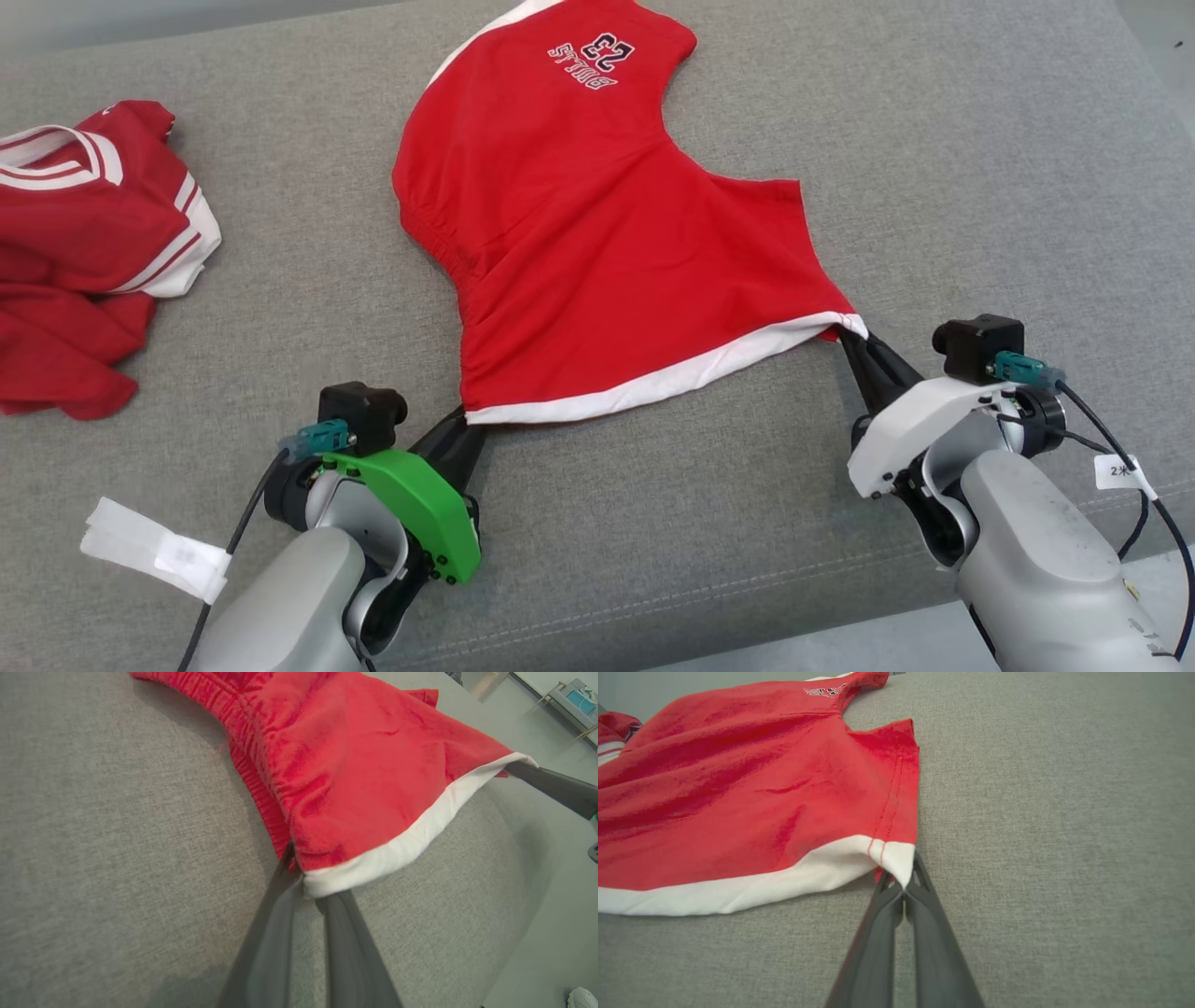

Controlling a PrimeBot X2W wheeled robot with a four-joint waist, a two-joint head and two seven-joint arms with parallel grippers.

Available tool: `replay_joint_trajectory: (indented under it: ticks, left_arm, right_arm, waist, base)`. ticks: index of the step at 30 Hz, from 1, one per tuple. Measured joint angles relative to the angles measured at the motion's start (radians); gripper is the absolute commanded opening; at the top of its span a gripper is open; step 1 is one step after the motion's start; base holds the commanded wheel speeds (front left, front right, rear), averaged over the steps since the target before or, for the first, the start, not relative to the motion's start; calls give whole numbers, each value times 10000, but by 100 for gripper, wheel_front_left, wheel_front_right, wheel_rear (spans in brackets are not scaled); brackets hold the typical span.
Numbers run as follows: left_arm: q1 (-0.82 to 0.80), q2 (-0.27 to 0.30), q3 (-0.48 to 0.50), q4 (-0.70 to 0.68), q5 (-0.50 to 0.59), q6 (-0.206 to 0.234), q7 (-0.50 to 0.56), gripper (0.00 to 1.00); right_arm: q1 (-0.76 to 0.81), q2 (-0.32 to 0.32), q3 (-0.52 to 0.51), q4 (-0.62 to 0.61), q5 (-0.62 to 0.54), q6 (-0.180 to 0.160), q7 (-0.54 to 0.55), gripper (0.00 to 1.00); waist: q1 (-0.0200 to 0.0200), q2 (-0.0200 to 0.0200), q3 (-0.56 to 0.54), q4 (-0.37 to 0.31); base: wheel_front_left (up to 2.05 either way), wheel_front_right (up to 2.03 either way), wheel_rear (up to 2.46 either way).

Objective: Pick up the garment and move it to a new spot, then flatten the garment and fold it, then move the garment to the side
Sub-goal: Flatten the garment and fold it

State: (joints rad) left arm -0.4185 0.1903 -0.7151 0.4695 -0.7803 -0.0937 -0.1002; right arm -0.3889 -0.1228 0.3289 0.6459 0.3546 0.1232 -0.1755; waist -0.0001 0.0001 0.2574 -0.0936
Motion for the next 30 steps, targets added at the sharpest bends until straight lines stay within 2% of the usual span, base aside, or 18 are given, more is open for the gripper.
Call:
replay_joint_trajectory:
  ticks: [5,11,22,30]
  left_arm:
    - [58,-56,-35,77,75,-86,-663,0]
    - [306,-59,286,115,211,-86,-1294,0]
    - [1502,-12,297,236,543,-69,-1430,0]
    - [2058,23,316,184,731,150,-1473,0]
  right_arm:
    - [75,38,-280,63,188,0,-523,0]
    - [285,33,-364,-25,257,2,-631,0]
    - [1173,-58,36,-196,92,12,-715,0]
    - [1950,-171,230,-184,-10,12,-715,0]
  waist:
    - [0,0,-59,-14]
    - [0,0,-326,36]
    - [0,0,-986,-19]
    - [0,0,-1261,-27]
  base:
    - [0,0,0]
    - [0,0,0]
    - [0,0,0]
    - [0,0,0]
